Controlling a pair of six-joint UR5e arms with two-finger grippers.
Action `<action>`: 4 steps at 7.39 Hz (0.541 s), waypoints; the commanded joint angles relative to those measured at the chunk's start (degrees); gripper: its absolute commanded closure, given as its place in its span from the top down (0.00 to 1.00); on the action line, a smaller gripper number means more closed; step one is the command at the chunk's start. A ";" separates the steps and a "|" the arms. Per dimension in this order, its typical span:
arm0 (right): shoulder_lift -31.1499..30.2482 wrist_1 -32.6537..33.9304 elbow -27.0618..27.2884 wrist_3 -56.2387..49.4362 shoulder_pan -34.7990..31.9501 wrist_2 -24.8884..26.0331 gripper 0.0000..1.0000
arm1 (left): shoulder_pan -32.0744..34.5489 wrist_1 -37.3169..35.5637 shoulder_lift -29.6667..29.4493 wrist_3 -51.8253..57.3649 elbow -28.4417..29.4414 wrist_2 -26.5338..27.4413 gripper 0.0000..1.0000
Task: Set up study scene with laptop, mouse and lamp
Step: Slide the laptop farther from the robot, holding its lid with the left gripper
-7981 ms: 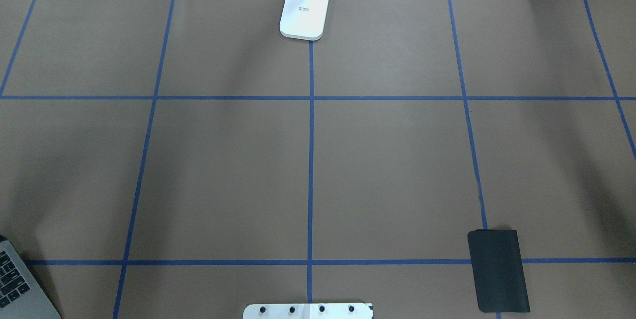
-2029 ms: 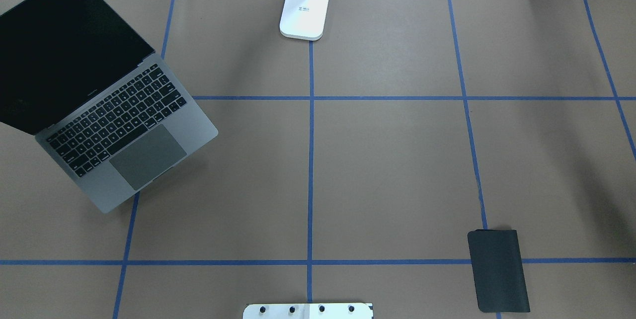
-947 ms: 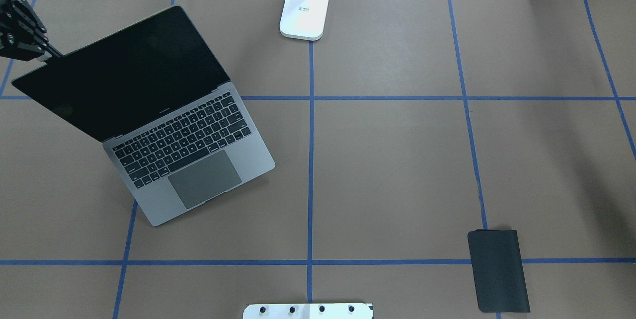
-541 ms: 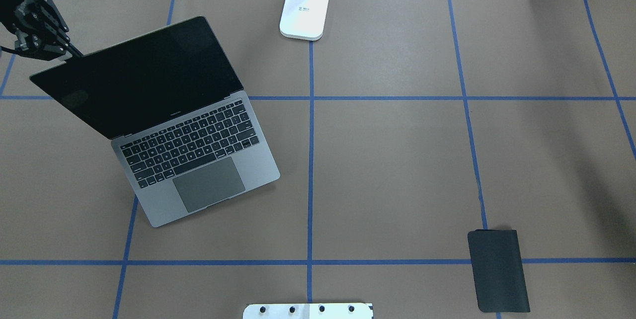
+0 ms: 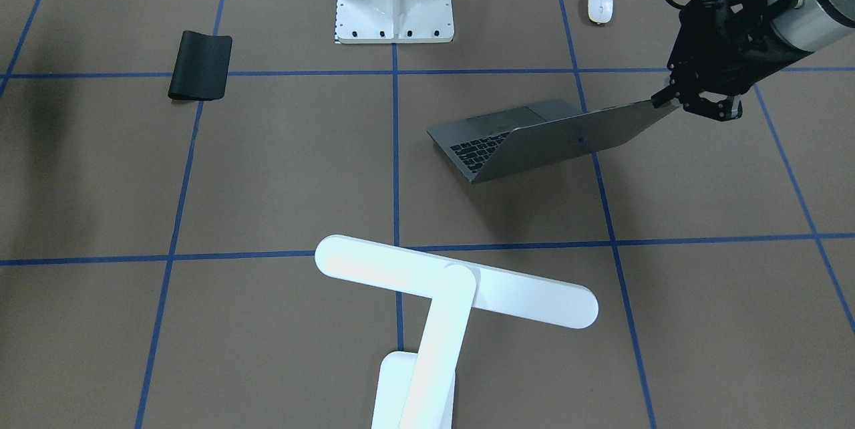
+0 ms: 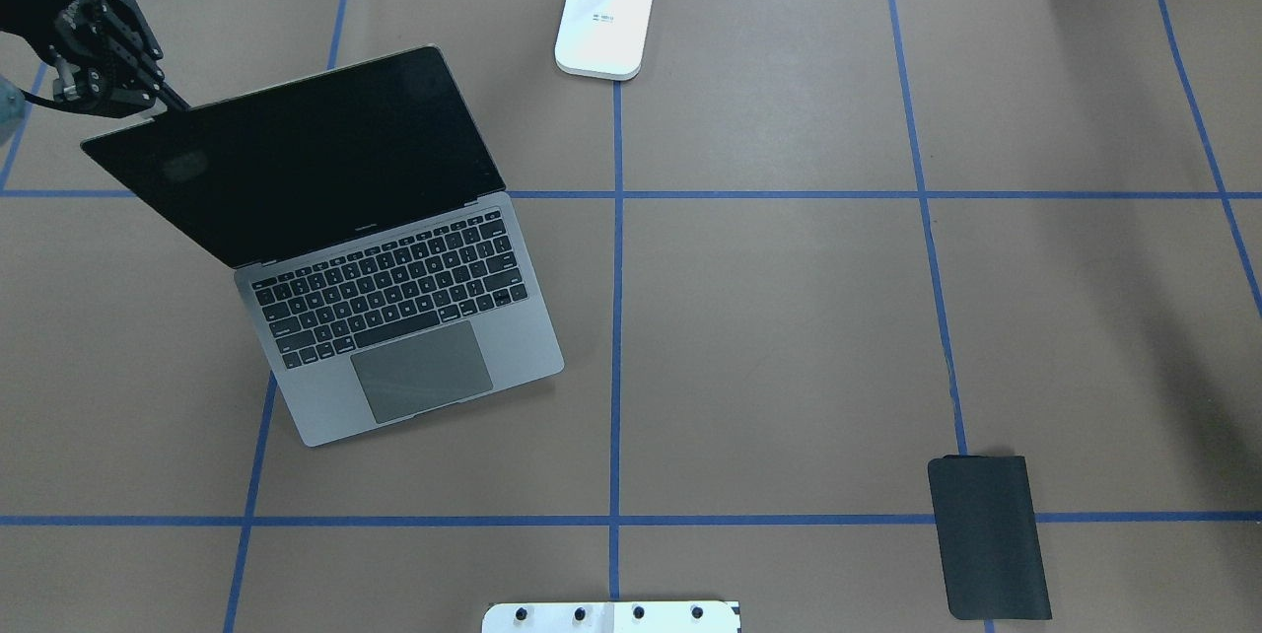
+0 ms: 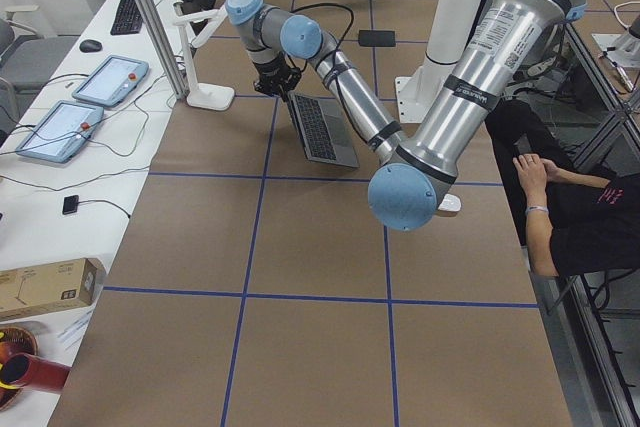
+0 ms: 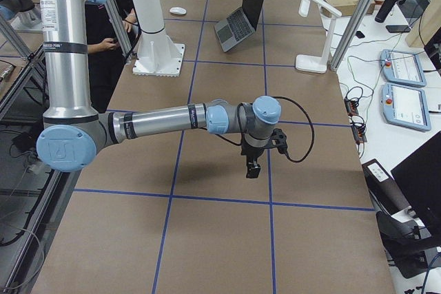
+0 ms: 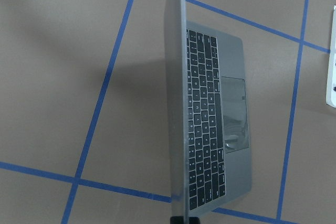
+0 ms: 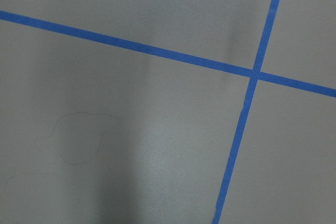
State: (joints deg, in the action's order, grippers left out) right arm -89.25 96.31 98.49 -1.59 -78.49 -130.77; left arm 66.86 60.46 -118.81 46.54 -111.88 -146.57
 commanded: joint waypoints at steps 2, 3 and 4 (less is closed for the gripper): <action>0.04 -0.07 -0.40 -0.08 0.00 0.08 1.00 | -2.34 0.00 -3.17 1.27 0.34 5.65 0.00; 0.04 0.02 -0.49 -0.08 0.00 0.08 1.00 | -3.22 0.00 -3.44 3.89 1.04 6.81 0.00; 0.04 -0.07 -0.66 -0.08 0.00 0.08 1.00 | -3.49 0.00 -5.27 4.35 1.49 8.39 0.00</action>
State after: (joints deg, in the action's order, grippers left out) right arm -89.21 96.27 97.99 -1.66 -78.49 -130.71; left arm 64.01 60.47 -122.42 49.52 -111.01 -140.23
